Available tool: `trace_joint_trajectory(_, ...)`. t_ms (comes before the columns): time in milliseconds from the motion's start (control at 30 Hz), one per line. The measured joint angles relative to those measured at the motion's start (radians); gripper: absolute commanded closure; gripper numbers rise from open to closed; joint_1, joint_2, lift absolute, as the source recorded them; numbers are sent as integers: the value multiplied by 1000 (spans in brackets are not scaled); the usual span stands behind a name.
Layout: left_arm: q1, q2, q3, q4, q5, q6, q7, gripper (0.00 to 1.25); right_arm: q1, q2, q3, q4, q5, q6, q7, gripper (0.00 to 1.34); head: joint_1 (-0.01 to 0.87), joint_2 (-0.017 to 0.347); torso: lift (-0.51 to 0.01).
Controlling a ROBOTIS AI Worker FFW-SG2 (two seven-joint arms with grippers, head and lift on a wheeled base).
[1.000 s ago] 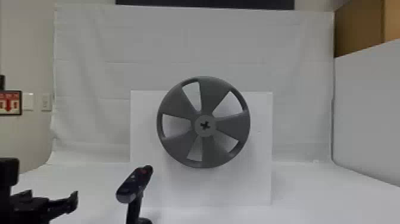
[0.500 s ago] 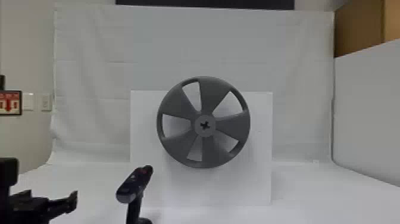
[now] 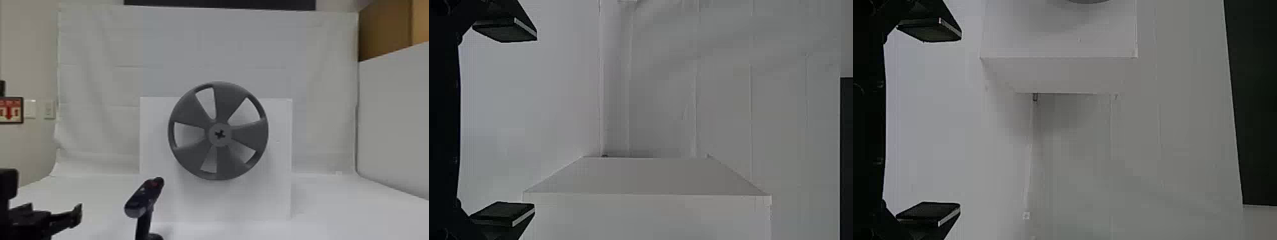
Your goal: Grasp the drill and bring into the middle of wheel
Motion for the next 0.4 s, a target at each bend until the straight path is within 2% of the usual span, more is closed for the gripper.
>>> trace_joint_trajectory(400,0,0,6,0,-1,-2,1,82,0,5,-5,0,1,0,0,99,0,0,-406)
